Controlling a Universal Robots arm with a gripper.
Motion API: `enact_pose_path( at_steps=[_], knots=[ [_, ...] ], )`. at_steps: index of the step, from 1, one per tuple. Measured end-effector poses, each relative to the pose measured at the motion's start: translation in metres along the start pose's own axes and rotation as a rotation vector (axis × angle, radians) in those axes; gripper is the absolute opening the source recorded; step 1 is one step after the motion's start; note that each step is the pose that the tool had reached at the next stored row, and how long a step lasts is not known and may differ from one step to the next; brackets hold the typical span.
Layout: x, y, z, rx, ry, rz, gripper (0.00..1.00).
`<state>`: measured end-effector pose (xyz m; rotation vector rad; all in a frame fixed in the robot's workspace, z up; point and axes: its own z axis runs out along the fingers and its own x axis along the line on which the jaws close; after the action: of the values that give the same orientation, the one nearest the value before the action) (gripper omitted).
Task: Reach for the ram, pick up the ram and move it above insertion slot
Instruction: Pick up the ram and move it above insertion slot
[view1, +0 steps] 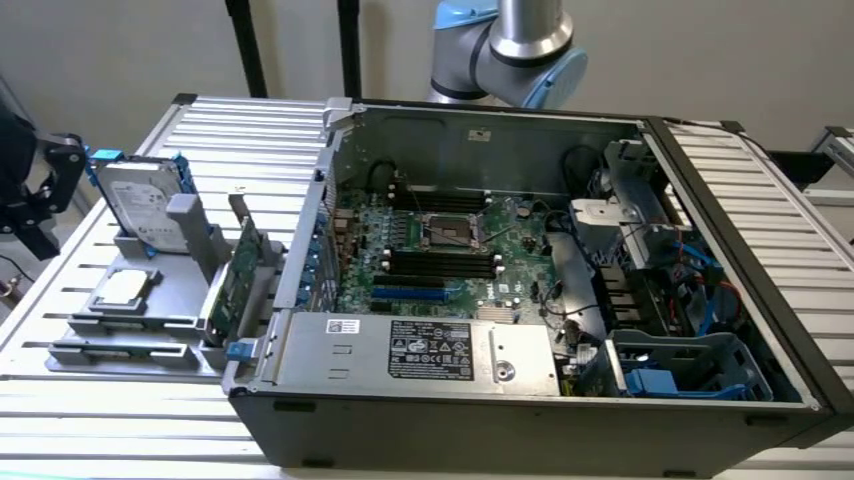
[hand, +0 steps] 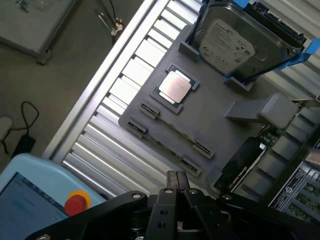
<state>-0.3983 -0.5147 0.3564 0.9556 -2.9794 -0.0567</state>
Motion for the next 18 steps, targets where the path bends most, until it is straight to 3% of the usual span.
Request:
enact_pose_path(
  at_steps=[18],
  knots=[
    [0.0000,-0.0003,0.0098,0.0002,0.0125,-0.327,0.10]
  ],
)
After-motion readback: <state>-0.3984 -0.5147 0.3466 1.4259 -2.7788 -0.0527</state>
